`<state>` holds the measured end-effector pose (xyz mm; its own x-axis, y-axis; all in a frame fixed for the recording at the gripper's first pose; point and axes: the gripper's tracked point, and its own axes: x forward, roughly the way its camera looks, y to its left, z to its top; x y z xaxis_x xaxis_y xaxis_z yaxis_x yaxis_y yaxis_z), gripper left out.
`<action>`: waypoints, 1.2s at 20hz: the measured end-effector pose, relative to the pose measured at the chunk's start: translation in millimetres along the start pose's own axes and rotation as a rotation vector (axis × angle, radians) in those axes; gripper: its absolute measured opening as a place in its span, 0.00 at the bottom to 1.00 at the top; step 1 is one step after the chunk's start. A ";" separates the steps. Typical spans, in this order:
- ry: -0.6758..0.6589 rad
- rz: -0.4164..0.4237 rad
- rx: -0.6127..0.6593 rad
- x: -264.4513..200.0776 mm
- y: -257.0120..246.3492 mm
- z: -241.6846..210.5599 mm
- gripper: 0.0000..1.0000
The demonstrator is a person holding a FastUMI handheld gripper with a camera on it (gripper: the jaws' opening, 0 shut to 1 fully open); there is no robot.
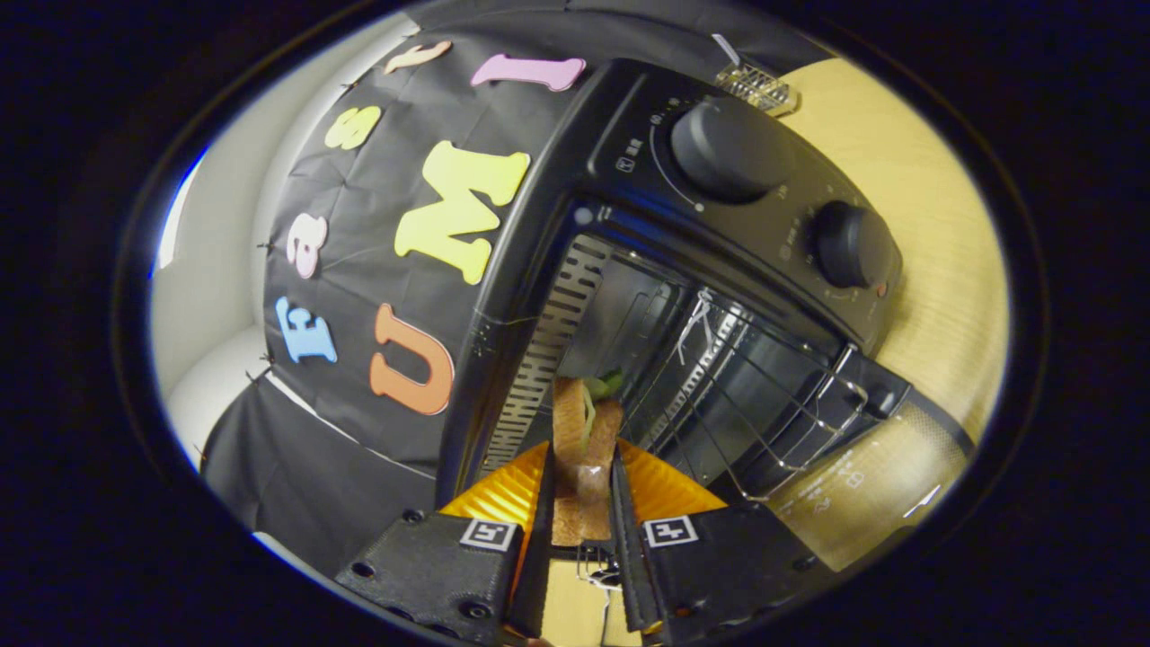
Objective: Open the toaster oven, put the food inside, and close the toaster oven door.
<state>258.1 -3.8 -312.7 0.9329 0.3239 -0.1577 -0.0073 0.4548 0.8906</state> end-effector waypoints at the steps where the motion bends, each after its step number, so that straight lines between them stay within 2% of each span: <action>1: -0.004 -0.018 -0.018 5.2 -4.0 4.0 0.39; 5: -0.008 -0.044 -0.028 13.0 -4.3 5.8 0.41; 7: -0.013 -0.069 -0.085 13.7 -2.7 4.9 0.43; 8: -0.017 -0.112 -0.141 13.4 -10.2 6.7 0.46; 11: -0.057 -0.212 -0.303 7.5 -24.3 21.5 0.84; 15: -0.095 -0.262 -0.444 -7.2 -23.6 33.7 1.00; 18: -0.071 -0.280 -0.546 -26.5 -28.2 33.4 1.00; 21: -0.056 -0.317 -0.710 -49.8 -38.5 30.6 1.00; 24: -0.071 -0.259 -0.801 -79.9 -34.6 17.9 1.00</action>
<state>190.3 -60.3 -323.3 0.9605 0.0873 -0.2642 -0.0179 0.9669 0.2544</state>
